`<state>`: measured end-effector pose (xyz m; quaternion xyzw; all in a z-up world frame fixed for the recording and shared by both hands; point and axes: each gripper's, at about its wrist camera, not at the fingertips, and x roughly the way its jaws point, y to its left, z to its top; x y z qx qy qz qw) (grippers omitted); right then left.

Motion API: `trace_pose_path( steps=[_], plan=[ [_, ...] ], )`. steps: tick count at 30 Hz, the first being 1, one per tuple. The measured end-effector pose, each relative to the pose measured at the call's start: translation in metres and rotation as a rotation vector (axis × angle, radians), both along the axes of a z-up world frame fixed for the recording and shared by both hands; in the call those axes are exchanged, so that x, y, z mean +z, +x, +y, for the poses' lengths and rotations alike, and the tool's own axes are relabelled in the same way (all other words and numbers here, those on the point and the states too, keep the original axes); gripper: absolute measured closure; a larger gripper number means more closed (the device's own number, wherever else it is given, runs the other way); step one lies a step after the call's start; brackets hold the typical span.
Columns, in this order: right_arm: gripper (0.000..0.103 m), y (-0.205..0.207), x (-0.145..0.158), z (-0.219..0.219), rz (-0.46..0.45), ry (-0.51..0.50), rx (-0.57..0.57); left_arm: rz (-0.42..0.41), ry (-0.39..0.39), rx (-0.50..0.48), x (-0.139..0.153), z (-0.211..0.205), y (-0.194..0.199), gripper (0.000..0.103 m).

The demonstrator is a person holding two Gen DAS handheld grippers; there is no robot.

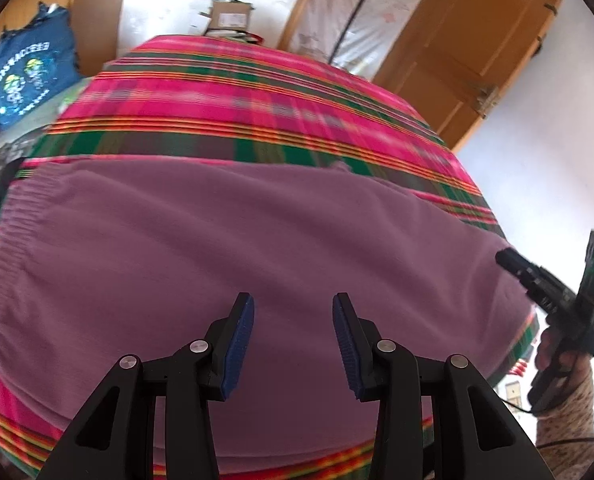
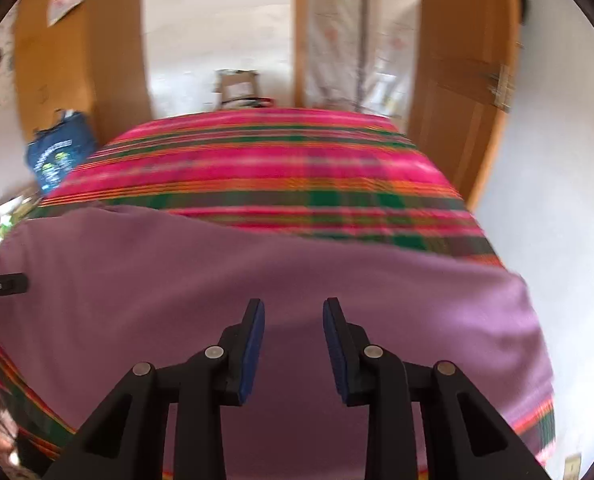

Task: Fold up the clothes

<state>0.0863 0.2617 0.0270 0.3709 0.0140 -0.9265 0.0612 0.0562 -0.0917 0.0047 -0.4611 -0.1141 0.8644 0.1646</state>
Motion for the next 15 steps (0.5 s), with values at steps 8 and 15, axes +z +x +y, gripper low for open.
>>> trace_pose_path(
  steps=[8,15],
  plan=[
    [0.072,-0.078,0.022,-0.043,-0.123,-0.198,0.177,0.017,-0.016,0.114,0.001,-0.04,-0.015,0.061],
    [0.073,-0.131,0.022,-0.08,-0.212,-0.228,0.353,0.004,0.009,0.204,-0.003,-0.071,-0.023,0.061]
  ],
)
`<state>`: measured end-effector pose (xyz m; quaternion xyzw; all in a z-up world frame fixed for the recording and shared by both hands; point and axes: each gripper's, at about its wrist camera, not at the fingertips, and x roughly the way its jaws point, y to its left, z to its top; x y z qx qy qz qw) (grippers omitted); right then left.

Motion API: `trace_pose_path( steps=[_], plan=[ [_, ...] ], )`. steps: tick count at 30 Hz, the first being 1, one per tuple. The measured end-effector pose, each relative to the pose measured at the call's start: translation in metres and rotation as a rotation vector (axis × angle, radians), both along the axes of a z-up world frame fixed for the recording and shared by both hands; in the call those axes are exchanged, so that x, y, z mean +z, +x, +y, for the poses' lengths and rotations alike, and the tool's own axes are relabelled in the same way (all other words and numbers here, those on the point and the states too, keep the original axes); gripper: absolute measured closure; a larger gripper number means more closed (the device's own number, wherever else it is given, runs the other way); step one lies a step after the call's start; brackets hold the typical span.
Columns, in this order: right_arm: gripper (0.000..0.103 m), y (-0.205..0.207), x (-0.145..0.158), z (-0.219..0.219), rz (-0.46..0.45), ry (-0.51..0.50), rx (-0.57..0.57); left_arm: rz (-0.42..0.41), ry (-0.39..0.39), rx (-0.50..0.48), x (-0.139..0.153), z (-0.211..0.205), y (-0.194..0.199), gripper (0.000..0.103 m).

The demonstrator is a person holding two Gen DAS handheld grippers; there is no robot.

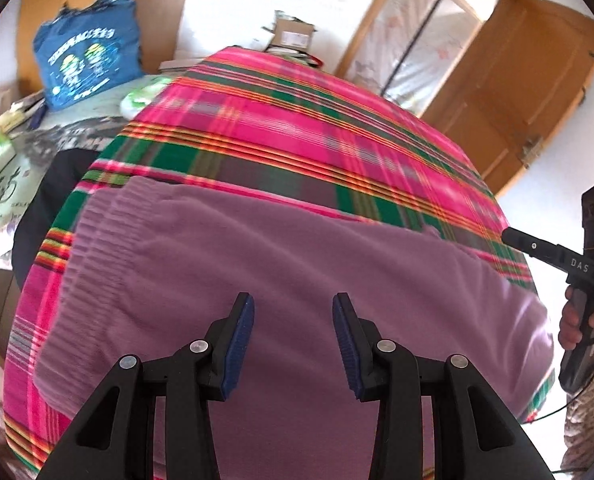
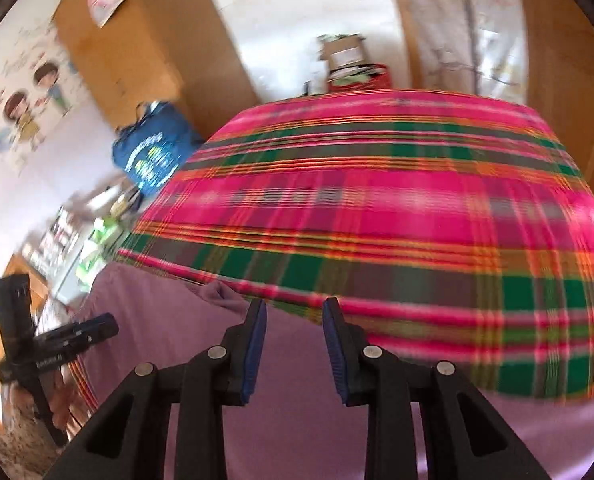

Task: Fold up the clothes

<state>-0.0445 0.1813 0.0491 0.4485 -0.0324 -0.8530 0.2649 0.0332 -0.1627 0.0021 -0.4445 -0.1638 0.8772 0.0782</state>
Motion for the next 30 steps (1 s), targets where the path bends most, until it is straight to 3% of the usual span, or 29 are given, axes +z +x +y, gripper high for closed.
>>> trace_pose_path(
  steps=[7,15,24,30],
  plan=[
    [0.073,-0.036,-0.019,-0.025,-0.125,-0.04,0.129,-0.037,-0.006,0.008,-0.003,-0.003,-0.008,0.061],
    [0.073,-0.049,-0.042,-0.046,-0.263,-0.077,0.259,-0.068,0.032,0.04,-0.006,-0.01,-0.028,0.061],
    [0.073,-0.039,-0.037,-0.058,-0.293,-0.044,0.397,-0.026,-0.021,0.076,0.014,-0.015,-0.062,0.061],
    [0.073,-0.038,-0.04,-0.064,-0.347,-0.045,0.454,-0.07,-0.026,0.103,0.006,-0.02,-0.082,0.061]
  ],
)
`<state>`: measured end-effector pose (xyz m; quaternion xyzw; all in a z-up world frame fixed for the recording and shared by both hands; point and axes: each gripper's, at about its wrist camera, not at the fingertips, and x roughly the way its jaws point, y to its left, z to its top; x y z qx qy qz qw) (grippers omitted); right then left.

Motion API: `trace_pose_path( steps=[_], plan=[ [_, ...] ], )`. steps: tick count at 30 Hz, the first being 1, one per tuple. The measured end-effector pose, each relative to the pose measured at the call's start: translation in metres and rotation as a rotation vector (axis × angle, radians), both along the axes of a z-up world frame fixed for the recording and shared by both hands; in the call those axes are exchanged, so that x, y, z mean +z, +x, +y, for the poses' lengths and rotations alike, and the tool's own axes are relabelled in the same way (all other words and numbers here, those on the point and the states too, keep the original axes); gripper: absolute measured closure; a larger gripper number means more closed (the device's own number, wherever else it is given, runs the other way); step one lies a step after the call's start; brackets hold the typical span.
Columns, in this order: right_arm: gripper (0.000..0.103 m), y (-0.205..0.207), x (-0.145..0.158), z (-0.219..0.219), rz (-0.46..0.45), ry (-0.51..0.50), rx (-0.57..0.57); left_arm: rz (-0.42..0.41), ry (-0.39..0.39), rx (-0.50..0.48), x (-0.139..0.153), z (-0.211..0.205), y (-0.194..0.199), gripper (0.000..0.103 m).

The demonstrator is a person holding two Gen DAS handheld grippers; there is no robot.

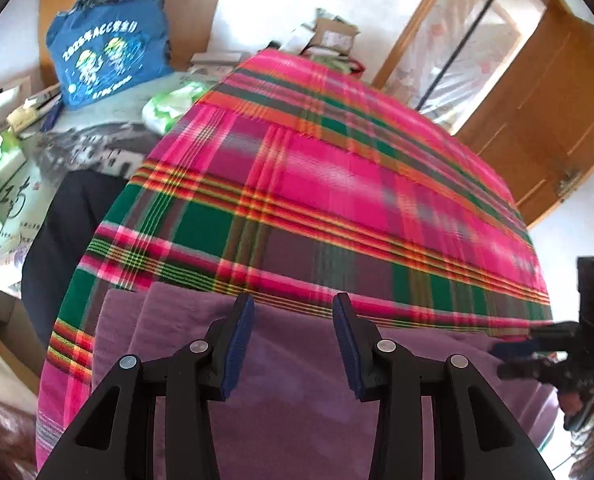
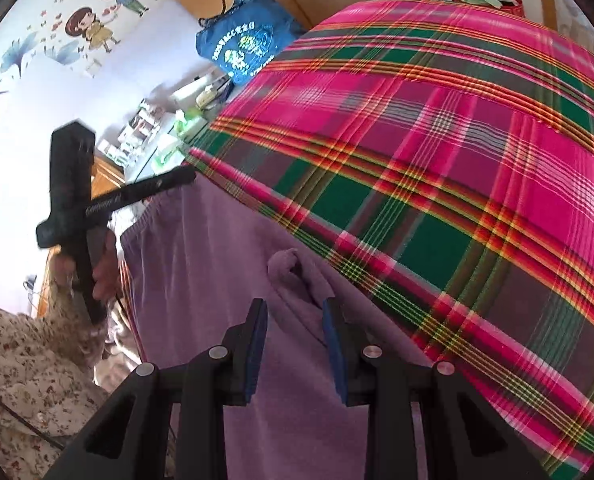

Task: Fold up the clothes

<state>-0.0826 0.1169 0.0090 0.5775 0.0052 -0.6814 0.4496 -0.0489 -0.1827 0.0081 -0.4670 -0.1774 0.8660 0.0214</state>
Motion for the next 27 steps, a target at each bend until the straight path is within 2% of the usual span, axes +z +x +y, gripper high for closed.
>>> trace_pose_path(
  steps=[3,7,12,15,19,27],
  plan=[
    [0.073,-0.001,0.001,0.0,-0.009,0.032,-0.012,-0.013,0.005,-0.001,-0.005,-0.001,-0.003,0.061],
    [0.073,-0.009,0.006,0.002,-0.04,-0.026,-0.014,-0.03,0.01,0.002,-0.009,-0.001,-0.008,0.061],
    [0.073,-0.024,-0.008,-0.007,-0.212,-0.139,-0.028,-0.026,0.018,-0.001,-0.01,-0.002,-0.007,0.061],
    [0.073,-0.029,-0.018,-0.01,-0.295,-0.147,-0.06,-0.022,0.026,0.0,-0.01,-0.003,-0.007,0.061],
    [0.073,-0.04,-0.025,-0.001,-0.335,-0.128,-0.142,-0.018,0.026,-0.003,-0.011,-0.003,-0.007,0.061],
    [0.073,-0.055,-0.039,-0.002,-0.454,-0.146,-0.212,-0.003,0.036,-0.005,-0.012,-0.005,-0.007,0.061]
  ],
)
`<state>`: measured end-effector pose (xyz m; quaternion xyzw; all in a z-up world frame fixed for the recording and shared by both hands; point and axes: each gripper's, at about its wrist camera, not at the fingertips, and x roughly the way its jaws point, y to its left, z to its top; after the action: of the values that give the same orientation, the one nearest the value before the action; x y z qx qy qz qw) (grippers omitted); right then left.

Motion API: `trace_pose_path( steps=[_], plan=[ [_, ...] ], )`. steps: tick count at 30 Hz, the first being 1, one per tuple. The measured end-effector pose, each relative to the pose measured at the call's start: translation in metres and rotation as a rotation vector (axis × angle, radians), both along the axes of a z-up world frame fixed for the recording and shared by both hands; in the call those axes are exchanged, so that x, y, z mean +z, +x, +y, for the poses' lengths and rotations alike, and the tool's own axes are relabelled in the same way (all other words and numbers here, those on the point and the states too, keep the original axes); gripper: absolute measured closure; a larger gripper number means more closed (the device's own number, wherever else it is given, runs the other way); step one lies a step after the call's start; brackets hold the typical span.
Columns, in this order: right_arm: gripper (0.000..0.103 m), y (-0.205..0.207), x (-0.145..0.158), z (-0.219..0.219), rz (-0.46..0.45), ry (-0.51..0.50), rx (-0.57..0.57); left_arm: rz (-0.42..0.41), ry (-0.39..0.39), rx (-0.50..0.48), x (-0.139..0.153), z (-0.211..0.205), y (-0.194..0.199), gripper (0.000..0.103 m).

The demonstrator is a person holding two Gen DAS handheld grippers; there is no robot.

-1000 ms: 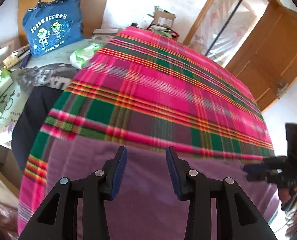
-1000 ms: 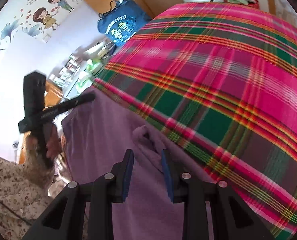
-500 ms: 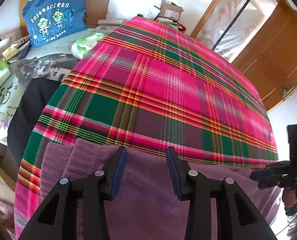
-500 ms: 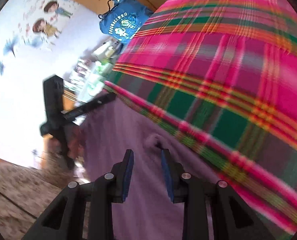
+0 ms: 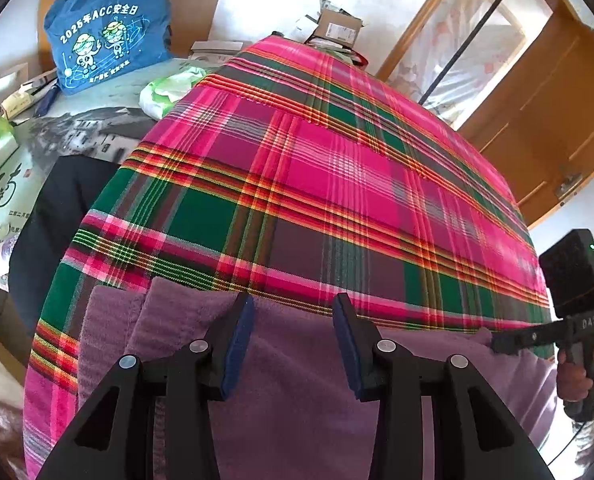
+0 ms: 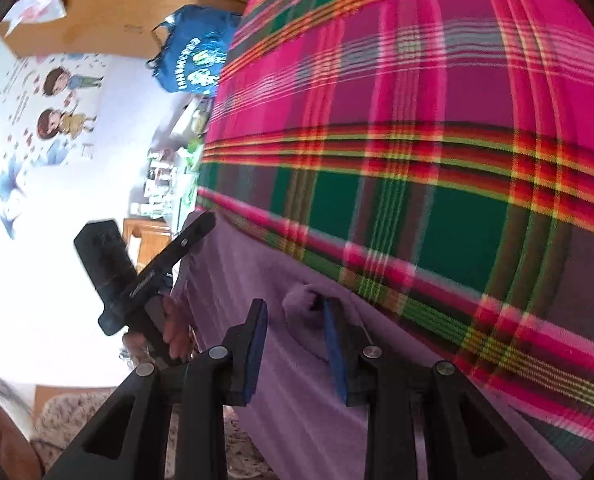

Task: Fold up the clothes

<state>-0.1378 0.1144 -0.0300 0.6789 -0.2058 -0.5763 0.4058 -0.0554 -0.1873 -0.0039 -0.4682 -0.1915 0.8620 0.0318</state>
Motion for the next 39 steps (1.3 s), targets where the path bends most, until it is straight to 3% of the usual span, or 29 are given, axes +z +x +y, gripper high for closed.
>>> trace_pose_path(
  steps=[5,6,8,11,16,18,23,28,35,39],
  plan=[
    [0.074,-0.002,-0.003,-0.002,-0.014,0.003,-0.022,0.006,0.001,-0.002,0.0,0.0,0.0,0.061],
    [0.076,-0.004,-0.004,-0.002,-0.021,0.005,-0.032,0.007,0.002,-0.003,0.0,-0.001,0.0,0.061],
    [0.091,-0.006,-0.006,0.001,-0.031,0.012,-0.06,0.008,0.007,-0.004,0.0,-0.001,0.0,0.061],
    [0.094,-0.009,-0.008,0.01,-0.044,0.002,-0.109,0.01,0.014,-0.003,0.0,-0.002,0.001,0.061],
    [0.096,-0.014,0.003,0.023,0.029,-0.009,-0.186,0.014,0.035,0.004,0.0,-0.005,0.001,0.061],
    [0.096,-0.013,0.01,0.022,0.069,-0.012,-0.184,0.016,0.039,0.007,0.0,-0.006,0.001,0.061],
    [0.096,-0.017,0.013,0.005,0.223,0.105,-0.108,0.019,0.045,0.013,-0.001,-0.006,0.001,0.061],
    [0.096,-0.018,0.019,-0.014,0.346,0.159,0.02,0.02,0.045,0.016,-0.001,-0.006,0.001,0.061],
    [0.097,0.018,0.039,-0.035,0.68,0.306,0.225,0.02,0.036,0.024,-0.001,-0.005,0.001,0.061],
    [0.096,0.024,0.054,-0.028,0.702,0.264,0.214,0.02,0.032,0.029,-0.001,-0.004,0.001,0.061]
  ],
)
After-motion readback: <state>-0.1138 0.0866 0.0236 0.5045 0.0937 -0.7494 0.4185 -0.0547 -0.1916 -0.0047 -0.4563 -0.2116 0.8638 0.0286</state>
